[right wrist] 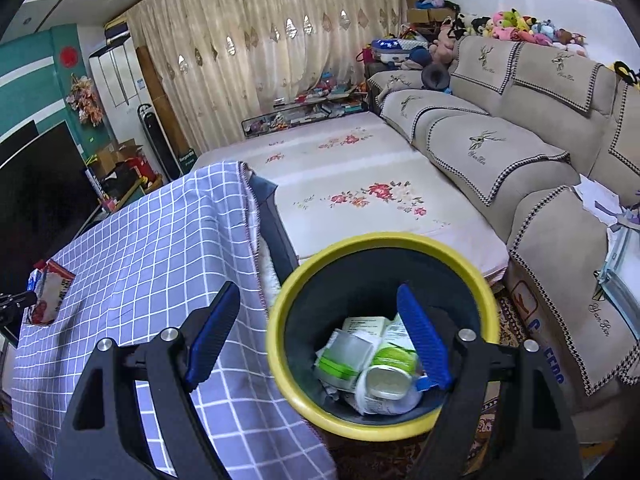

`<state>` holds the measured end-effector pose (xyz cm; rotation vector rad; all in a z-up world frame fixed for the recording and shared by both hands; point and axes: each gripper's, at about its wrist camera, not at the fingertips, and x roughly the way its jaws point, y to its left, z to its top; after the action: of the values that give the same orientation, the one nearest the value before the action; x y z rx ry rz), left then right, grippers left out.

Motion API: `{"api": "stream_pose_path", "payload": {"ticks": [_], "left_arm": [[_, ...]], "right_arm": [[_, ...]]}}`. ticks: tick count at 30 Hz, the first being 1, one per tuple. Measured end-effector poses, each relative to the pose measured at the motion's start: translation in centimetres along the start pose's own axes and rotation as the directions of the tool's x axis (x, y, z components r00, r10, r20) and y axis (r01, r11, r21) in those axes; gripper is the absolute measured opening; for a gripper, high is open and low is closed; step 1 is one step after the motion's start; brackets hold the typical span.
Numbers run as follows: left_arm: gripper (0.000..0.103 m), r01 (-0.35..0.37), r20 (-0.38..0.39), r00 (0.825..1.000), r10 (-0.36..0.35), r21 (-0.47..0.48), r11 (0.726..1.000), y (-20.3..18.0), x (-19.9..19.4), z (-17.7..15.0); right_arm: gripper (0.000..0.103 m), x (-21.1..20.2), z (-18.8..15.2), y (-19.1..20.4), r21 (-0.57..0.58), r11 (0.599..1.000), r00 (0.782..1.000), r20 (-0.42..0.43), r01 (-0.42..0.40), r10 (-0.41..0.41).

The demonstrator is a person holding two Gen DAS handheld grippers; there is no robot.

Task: Collect trash
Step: 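Carry the red snack bag into the bin and open the left tool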

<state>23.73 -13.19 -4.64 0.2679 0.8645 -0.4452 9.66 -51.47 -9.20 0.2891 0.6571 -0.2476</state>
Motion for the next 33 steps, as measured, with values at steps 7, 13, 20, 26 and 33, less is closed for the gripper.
{"api": "stream_pose_path", "payload": {"ticks": [7, 13, 20, 26, 33], "left_arm": [[0.002, 0.135, 0.006, 0.991, -0.137, 0.128, 0.983, -9.6, 0.1, 2.7], [0.002, 0.283, -0.015, 0.958, -0.287, 0.220, 0.934, -19.4, 1.8, 4.7], [0.002, 0.391, -0.083, 0.920, -0.384, 0.284, 0.875, -29.8, 6.3, 6.7], [0.003, 0.378, -0.157, 0.925, -0.346, 0.299, 0.876, -34.8, 11.7, 7.5], [0.067, 0.337, -0.189, 0.937, -0.293, 0.272, 0.901, -36.4, 15.4, 6.7]], "right_arm": [[0.076, -2.4, 0.1, -3.8, 0.024, 0.998, 0.998, 0.034, 0.052, -0.053], [0.077, -3.7, -0.1, -6.9, 0.054, 0.994, 0.994, 0.045, 0.096, -0.099], [0.077, -4.9, -0.1, -9.9, 0.085, 0.986, 0.988, 0.054, 0.142, -0.146], [0.078, -5.9, 0.0, -11.8, 0.101, 0.980, 0.982, 0.060, 0.172, -0.179], [0.079, -6.9, -0.2, -12.1, 0.105, 0.975, 0.977, 0.066, 0.194, -0.201]]}}
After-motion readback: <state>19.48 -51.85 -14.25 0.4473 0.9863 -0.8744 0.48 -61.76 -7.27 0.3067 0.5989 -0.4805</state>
